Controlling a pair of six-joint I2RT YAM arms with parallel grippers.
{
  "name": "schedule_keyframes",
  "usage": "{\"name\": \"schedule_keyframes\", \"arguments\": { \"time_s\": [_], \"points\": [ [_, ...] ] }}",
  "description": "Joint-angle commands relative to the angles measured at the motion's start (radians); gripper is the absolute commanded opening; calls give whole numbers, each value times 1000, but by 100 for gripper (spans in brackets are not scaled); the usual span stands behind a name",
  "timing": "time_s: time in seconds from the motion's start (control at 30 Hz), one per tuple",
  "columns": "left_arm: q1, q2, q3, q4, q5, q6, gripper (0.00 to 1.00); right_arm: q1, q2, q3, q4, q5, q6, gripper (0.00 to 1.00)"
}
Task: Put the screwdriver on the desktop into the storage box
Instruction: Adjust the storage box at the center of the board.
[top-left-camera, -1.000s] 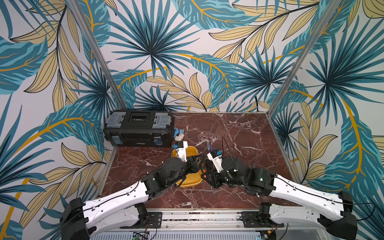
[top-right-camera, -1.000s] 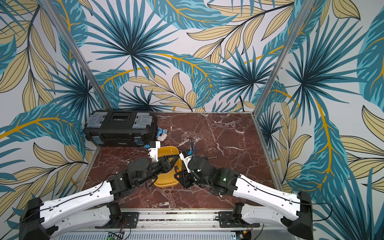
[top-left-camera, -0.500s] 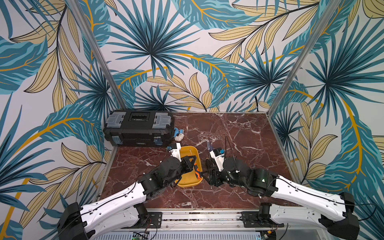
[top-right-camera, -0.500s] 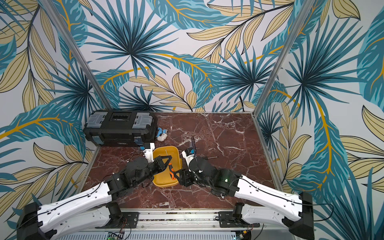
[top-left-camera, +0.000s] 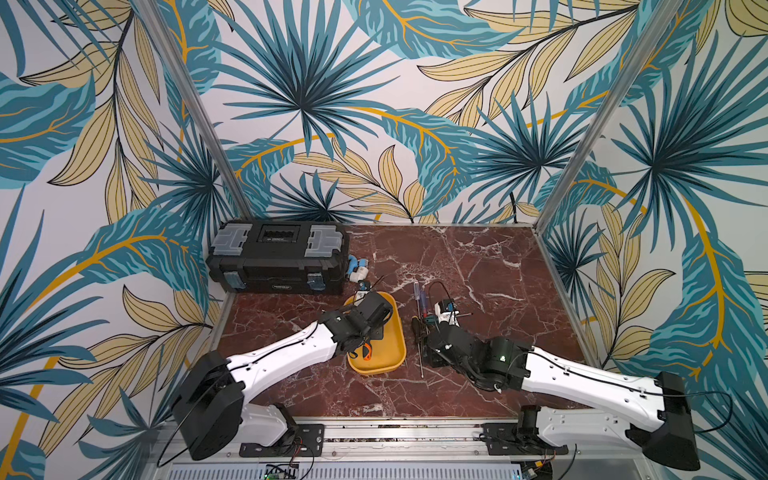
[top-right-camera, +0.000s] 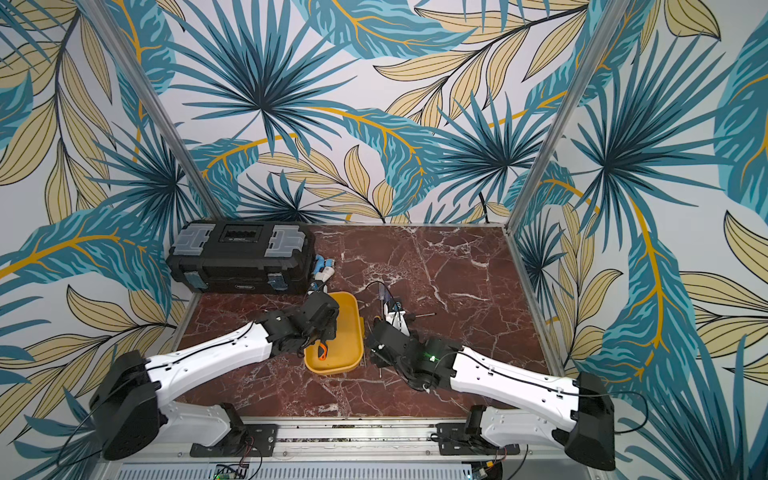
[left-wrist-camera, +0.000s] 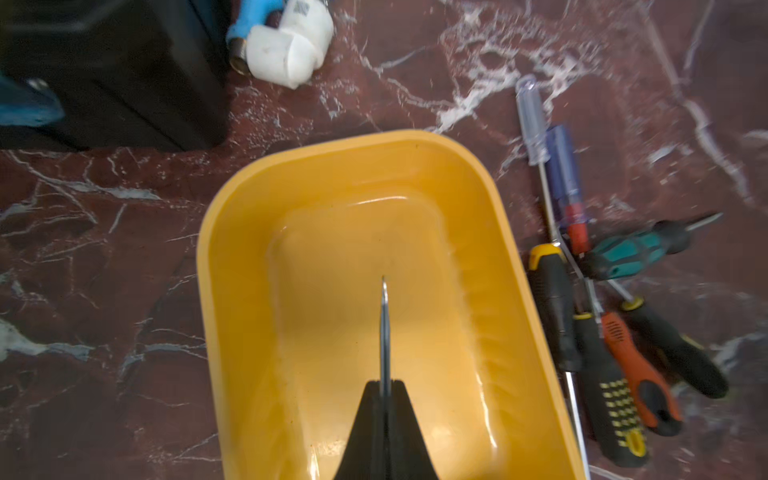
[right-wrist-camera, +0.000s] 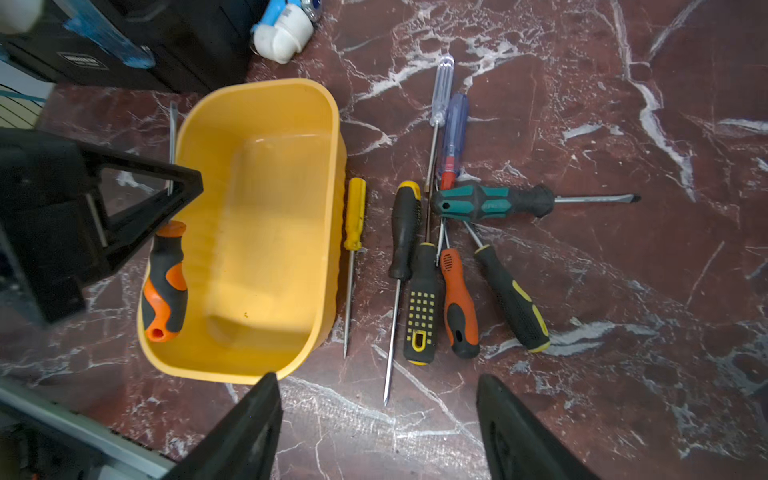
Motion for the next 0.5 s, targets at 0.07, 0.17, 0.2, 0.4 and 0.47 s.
{"name": "schedule_keyframes", "arguments": {
  "time_s": [0.07, 0.17, 0.2, 0.4, 0.47],
  "points": [
    [-6, 103, 26, 25, 48, 28, 0, -2, 48, 39, -21, -2, 25, 76],
    [-46, 111, -1, 34, 51, 2, 0, -2, 50, 25, -20, -15, 47, 74],
    [-55, 104, -16, 38, 53, -9, 0, -2, 47, 17, -17, -18, 56, 73],
    [-75, 38, -111, 46, 76, -74, 0, -1, 18, -32, 13, -29, 80, 69],
    [-77, 8, -146, 48, 84, -88, 0, -1, 8, -44, 15, -28, 86, 69]
  ]
}}
